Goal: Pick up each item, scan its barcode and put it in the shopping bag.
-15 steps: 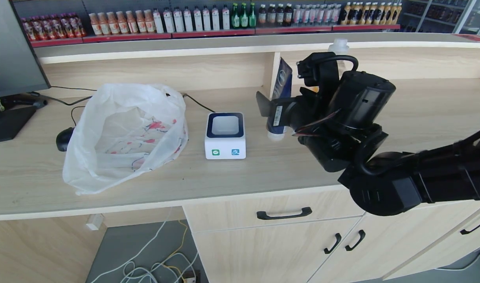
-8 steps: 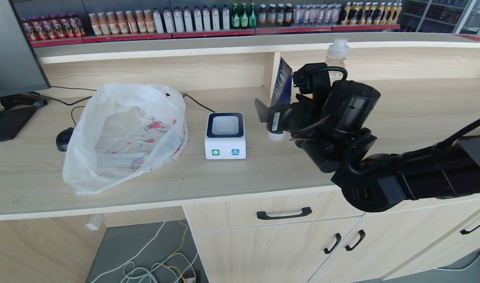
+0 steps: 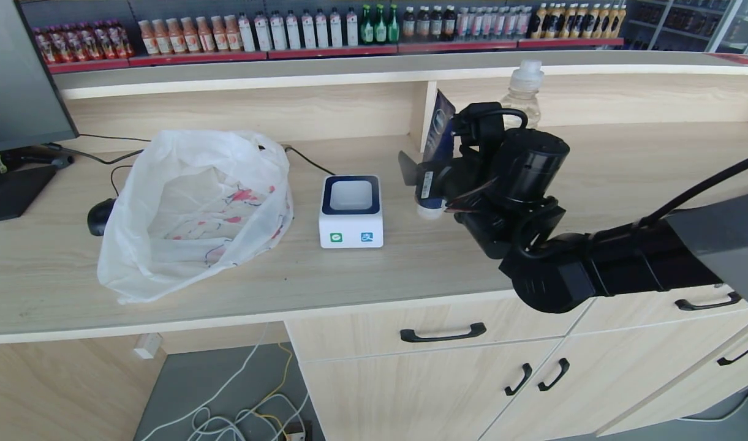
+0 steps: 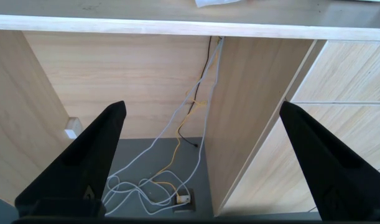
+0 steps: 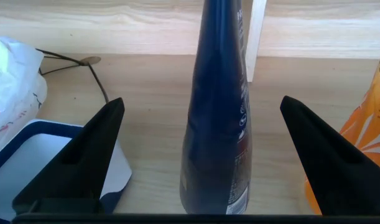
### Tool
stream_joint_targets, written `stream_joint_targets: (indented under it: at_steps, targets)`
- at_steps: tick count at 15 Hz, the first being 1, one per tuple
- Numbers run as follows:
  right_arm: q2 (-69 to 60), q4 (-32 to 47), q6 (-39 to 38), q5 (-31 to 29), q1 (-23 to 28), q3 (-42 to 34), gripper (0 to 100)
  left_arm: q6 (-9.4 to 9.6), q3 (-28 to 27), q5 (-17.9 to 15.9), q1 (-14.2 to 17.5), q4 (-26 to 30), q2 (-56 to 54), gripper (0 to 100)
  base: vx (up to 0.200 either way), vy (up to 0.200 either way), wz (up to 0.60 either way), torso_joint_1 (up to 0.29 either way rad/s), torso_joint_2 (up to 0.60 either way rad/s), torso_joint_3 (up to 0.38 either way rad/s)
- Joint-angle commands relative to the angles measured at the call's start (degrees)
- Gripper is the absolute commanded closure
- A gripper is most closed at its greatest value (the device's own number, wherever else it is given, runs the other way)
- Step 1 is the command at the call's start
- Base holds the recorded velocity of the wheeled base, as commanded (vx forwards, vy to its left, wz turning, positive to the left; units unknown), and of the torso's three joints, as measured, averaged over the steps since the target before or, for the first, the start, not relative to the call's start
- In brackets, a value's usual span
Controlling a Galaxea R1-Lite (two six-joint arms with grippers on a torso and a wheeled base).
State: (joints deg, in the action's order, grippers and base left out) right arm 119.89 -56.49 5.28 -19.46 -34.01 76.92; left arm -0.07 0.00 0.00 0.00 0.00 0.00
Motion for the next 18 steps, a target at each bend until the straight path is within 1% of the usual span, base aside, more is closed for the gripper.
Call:
stream_joint_targets:
  at_steps: [1,7,8,18]
  targets:
    - [1.0,0.0,0.0,-0.1,0.3,0.5,0,-0.01,0.0,0.0,0.0,0.0,0.0,0,0.0,0.0,0.0,0.0,0.0,0.0]
    - [2.5,0.0,-0.1,-0.1,1.1,1.5,0,-0.01,0.0,0.0,0.0,0.1,0.0,0,0.0,0.0,0.0,0.0,0.0,0.0]
    - [3.1,0.0,-0.1,-0.1,1.5,2.8,0,-0.01,0.0,0.0,0.0,0.0,0.0,0,0.0,0.0,0.0,0.0,0.0,0.0]
    - [6.1,0.0,-0.1,0.7,2.5,6.1,0,-0.01,0.0,0.0,0.0,0.0,0.0,0,0.0,0.0,0.0,0.0,0.0,0.0]
